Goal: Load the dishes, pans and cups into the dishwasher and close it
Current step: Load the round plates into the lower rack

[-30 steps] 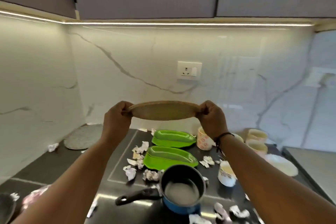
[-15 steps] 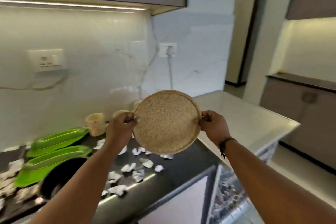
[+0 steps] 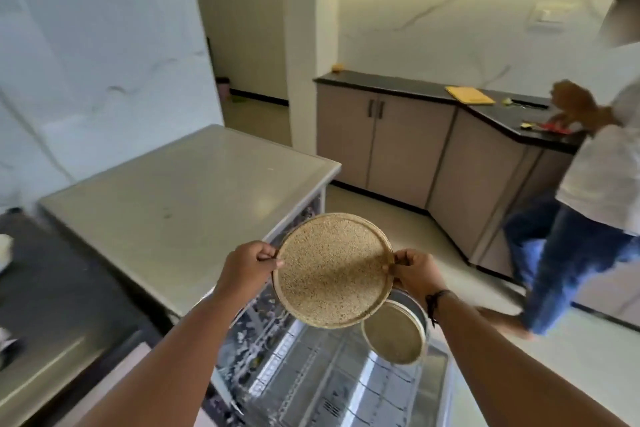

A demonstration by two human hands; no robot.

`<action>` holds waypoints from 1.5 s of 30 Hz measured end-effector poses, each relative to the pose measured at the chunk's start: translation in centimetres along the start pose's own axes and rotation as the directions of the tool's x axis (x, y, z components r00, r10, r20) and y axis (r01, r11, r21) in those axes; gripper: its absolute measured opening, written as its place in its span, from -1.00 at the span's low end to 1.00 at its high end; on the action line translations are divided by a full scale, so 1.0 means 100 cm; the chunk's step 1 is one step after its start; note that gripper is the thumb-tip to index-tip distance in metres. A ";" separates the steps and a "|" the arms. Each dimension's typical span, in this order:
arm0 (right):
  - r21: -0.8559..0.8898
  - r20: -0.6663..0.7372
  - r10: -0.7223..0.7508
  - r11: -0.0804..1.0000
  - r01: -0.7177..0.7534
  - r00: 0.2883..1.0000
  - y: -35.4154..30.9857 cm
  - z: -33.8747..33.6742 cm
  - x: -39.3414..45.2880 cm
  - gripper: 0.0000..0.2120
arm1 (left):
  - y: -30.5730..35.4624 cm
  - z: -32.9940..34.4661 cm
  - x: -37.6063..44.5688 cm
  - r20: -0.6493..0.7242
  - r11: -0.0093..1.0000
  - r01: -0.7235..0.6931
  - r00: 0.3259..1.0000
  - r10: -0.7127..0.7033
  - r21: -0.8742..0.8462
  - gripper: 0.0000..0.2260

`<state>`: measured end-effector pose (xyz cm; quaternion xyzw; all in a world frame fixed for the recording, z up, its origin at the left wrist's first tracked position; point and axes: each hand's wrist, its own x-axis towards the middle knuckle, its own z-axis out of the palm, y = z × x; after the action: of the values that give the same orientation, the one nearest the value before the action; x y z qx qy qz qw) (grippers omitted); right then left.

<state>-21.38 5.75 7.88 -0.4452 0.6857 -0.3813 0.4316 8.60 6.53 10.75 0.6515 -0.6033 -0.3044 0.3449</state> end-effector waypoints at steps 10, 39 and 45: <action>-0.578 0.012 0.152 0.808 -0.117 0.988 0.127 -0.055 0.020 -0.72 | -0.036 0.154 0.046 0.465 0.921 -0.188 0.885 0.008 0.342 -0.83; -0.501 -0.232 0.346 0.759 -0.417 0.909 0.369 0.009 0.203 -0.85 | -0.222 0.411 0.199 0.639 0.908 -0.233 0.768 -0.047 0.347 -0.91; -0.531 -0.197 0.318 0.760 -0.374 0.927 0.387 0.013 0.222 -0.85 | -0.235 0.428 0.210 0.619 0.905 -0.239 0.784 -0.033 0.351 -0.92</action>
<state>-36.16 -3.13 -33.31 -0.3987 0.8569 -0.0979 0.3118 -10.80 -17.11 -32.74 0.5402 -0.7676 -0.3450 0.0026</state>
